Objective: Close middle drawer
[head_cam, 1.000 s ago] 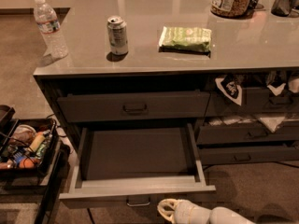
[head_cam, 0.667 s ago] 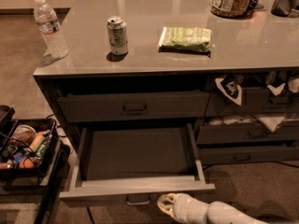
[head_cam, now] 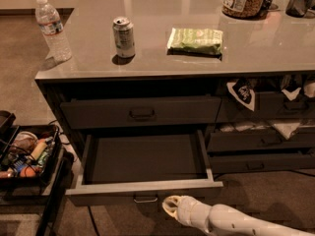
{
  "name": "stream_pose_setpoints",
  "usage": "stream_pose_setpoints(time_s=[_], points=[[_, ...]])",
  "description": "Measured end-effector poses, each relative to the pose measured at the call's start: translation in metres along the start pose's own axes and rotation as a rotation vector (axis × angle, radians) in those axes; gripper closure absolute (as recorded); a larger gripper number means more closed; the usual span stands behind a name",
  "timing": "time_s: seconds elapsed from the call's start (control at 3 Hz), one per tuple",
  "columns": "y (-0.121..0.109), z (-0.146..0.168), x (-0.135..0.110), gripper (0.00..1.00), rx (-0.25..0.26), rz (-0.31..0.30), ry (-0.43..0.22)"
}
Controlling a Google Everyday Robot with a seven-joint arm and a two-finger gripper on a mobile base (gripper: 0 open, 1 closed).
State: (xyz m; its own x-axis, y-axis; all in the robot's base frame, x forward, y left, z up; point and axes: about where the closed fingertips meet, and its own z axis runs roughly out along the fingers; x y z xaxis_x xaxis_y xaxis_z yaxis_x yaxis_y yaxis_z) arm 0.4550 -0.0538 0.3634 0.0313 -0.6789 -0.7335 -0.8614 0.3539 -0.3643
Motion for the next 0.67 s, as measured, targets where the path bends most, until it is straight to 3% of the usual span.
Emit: stream_pose_setpoints(time_s=[0.67], points=[[-0.021, 0.024, 0.007, 1.0, 0.007, 0.002, 0.028]])
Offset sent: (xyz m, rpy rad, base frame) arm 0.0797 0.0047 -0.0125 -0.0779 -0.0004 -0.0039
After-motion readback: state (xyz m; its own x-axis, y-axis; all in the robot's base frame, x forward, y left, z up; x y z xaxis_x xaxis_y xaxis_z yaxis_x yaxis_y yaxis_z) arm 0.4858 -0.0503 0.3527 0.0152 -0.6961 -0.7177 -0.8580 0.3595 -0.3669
